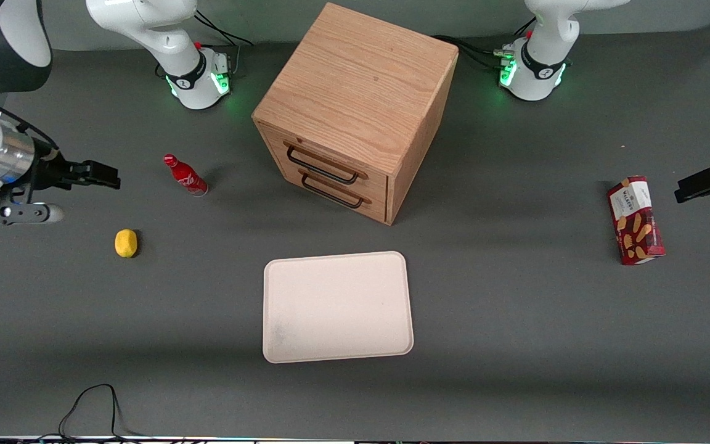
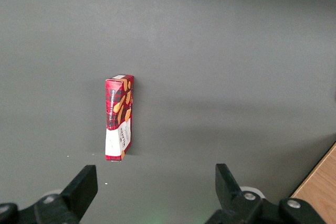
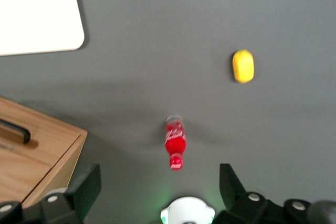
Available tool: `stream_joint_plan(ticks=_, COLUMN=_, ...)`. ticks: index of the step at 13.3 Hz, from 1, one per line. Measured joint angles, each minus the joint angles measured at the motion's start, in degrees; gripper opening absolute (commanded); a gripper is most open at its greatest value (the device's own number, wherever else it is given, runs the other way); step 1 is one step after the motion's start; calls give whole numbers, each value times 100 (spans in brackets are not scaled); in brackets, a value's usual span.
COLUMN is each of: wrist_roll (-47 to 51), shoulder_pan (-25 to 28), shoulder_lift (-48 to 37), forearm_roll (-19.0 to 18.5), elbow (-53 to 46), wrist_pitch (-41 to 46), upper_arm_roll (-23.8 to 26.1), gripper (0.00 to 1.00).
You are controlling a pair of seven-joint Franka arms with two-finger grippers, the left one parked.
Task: Place coke bottle on tray
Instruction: 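Move the open right gripper over the red Coca-Cola bottle and lower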
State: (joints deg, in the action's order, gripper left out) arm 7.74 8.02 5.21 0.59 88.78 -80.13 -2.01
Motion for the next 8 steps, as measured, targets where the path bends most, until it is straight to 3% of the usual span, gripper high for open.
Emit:
stream_joint_plan(ticks=3, wrist_roll=70, shoulder_pan=72, shoulder_lift=-324, forearm_roll=2, elbow=246, wrist_pitch=171, upper_arm_roll=88, gripper=100)
stream_joint_plan(ticks=8, wrist_roll=67, shoulder_pan=69, shoulder_lift=-1486, forearm_roll=4, elbow=1641, wrist_pitch=-76, upper_arm_roll=86, gripper=100)
